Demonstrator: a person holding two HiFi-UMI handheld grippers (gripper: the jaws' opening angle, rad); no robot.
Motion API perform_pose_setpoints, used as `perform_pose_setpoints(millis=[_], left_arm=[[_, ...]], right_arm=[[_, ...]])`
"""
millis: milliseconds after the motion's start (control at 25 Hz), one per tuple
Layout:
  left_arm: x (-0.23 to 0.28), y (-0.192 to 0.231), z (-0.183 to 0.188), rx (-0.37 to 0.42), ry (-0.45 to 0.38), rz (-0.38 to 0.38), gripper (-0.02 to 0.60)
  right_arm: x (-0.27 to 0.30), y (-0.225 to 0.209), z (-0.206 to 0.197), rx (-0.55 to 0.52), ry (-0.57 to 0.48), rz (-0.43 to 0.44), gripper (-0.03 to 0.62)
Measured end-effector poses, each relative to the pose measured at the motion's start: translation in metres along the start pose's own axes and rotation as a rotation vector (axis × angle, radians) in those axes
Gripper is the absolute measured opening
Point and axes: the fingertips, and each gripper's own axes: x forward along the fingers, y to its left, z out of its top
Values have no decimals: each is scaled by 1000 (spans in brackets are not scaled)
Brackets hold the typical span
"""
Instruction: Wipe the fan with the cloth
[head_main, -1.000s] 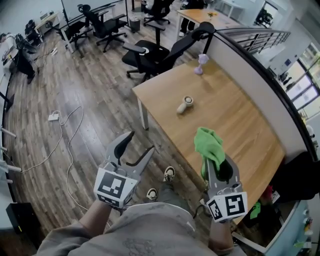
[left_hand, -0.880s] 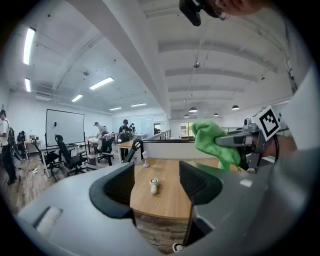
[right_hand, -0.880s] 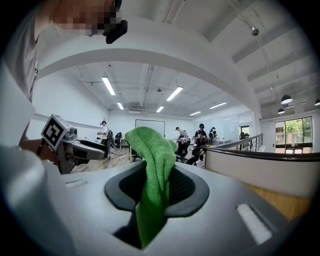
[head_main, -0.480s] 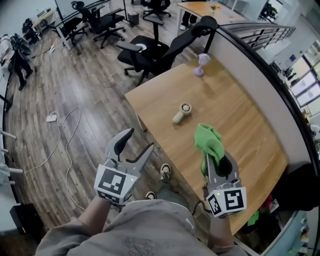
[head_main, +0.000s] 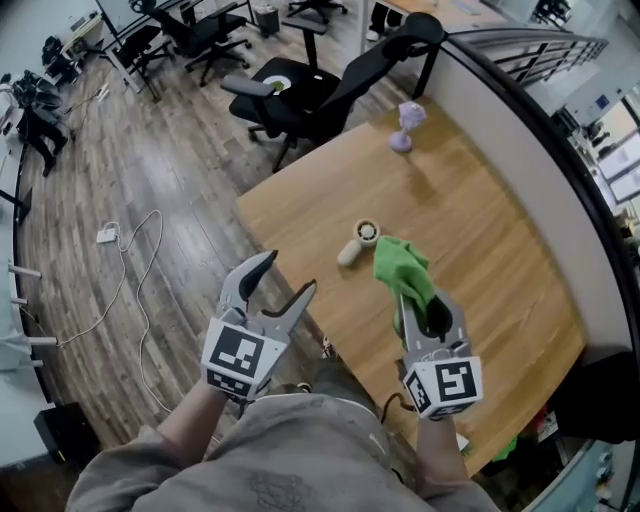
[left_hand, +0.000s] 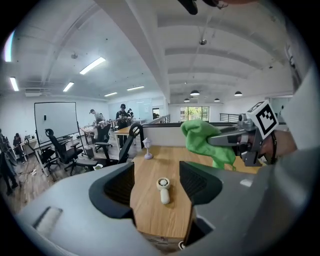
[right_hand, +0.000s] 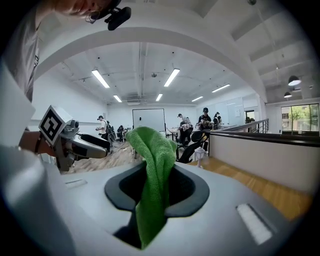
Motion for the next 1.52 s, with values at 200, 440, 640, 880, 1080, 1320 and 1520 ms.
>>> perform_pose_setpoints(millis=[200, 440, 640, 880, 1080, 1320, 1520], left_arm=[[43, 1, -11, -9, 52, -13, 284], [85, 1, -25, 4, 79, -9, 284], [110, 1, -51, 3, 133, -22, 285], [137, -2, -83, -5, 191, -84, 308], [168, -15, -119, -5, 248, -158, 308], [197, -32, -162, 6, 315, -232, 310], [218, -34, -193, 4, 341, -254, 308]], right_arm=[[35, -32, -18, 21, 53, 7, 98], [66, -58, -35, 38, 98, 16, 98], [89, -76, -57, 76, 130, -9, 98], [113, -88, -78, 86, 174, -38, 98], [138, -93, -98, 114, 221, -43, 98], [163, -94, -127, 130, 270, -56, 98], [183, -97, -151, 108, 311, -78, 98]])
